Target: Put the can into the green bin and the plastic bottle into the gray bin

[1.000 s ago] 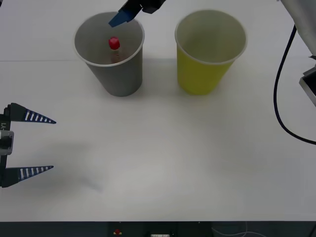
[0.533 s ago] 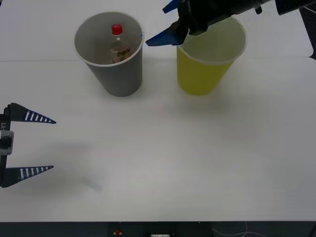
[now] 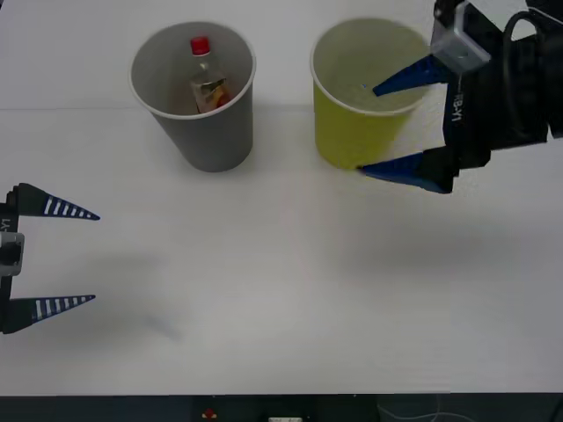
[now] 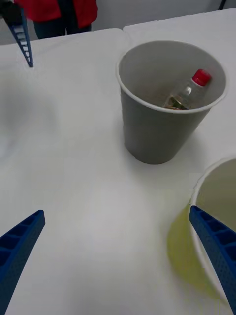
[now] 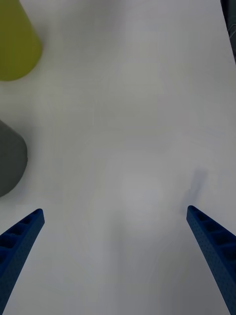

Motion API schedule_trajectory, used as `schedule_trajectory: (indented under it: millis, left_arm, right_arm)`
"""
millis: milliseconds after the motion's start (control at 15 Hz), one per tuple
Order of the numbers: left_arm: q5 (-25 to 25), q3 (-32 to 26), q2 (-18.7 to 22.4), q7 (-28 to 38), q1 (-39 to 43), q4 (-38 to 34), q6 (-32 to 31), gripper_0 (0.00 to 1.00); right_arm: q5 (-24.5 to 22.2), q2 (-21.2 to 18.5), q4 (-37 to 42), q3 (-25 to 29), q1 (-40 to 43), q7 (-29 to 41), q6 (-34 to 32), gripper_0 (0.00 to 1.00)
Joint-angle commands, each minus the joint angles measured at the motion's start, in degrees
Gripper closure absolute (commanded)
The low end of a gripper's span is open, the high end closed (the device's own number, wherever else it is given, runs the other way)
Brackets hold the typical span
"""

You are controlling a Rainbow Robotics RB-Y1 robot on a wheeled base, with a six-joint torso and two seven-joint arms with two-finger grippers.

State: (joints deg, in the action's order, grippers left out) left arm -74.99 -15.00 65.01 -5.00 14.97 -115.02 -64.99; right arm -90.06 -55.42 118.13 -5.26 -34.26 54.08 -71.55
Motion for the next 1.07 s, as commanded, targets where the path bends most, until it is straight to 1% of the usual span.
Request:
schedule_trajectory:
  millis: [67,133,400,600,800,1067]
  left_arm:
    - [0.0,0.0,0.0,0.0,0.0,0.0,0.0,0.0]
    - [0.0,0.0,0.0,0.0,0.0,0.0,0.0,0.0]
    - [0.0,0.0,0.0,0.0,0.0,0.0,0.0,0.0]
    - [0.0,0.0,0.0,0.0,0.0,0.0,0.0,0.0]
    - [0.0,0.0,0.0,0.0,0.0,0.0,0.0,0.0]
    - [0.0,0.0,0.0,0.0,0.0,0.0,0.0,0.0]
  right_arm:
    - [4.6,-2.8,4.4,8.4,12.9,-8.6,0.0,0.0]
    - [6.2,-2.9,5.4,11.5,17.7,-11.6,0.0,0.0]
    - [9.0,-2.9,6.9,20.2,30.8,-21.3,-1.6,0.0]
    - [10.1,-2.9,6.9,26.2,37.4,-27.3,-5.7,0.0]
    - [10.6,-2.1,6.7,30.0,42.7,-32.0,-7.1,0.0]
    - [10.4,0.5,6.2,31.7,46.2,-34.0,-7.3,0.0]
